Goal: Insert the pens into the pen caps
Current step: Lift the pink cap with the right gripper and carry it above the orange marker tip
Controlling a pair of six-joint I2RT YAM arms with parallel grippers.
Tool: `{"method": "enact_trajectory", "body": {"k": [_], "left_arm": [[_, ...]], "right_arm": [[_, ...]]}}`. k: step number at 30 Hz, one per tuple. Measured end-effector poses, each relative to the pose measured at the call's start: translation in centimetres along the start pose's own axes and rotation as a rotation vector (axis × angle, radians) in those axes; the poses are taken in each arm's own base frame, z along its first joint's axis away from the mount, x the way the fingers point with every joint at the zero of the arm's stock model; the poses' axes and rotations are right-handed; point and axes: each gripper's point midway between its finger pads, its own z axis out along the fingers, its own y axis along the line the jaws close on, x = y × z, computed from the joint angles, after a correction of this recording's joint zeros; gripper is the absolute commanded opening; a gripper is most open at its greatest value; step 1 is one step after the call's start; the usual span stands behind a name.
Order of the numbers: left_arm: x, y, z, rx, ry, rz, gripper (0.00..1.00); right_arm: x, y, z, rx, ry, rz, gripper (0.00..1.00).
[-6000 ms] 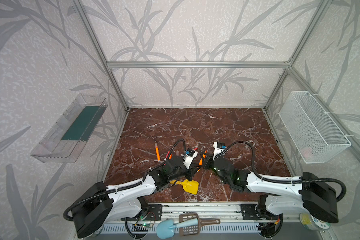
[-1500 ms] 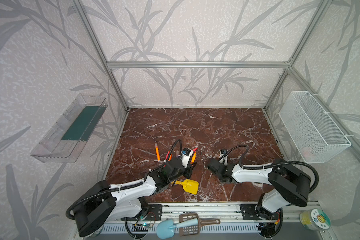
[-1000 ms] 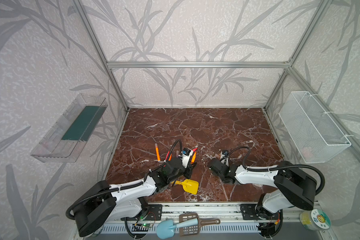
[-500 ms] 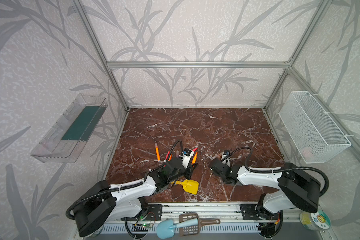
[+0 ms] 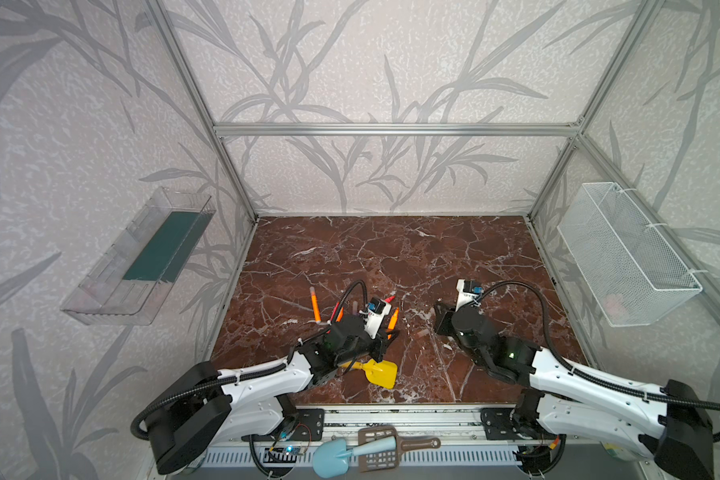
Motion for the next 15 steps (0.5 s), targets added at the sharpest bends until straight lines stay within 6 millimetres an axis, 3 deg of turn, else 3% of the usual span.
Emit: {"method": "enact_trajectory", "body": {"k": [8, 15], "left_arm": [[-1.1, -1.1, -0.4, 0.054, -0.044, -0.014, 0.0], [-1.3, -1.6, -0.9, 0.083, -0.065, -0.034, 0.0]], "right_arm": [[-1.2, 5.5, 0.9, -0.218, -0.063, -0.019, 0.0], [-0.4, 7.7, 2.5, -0.301, -0.075, 0.0, 0.0]]}}
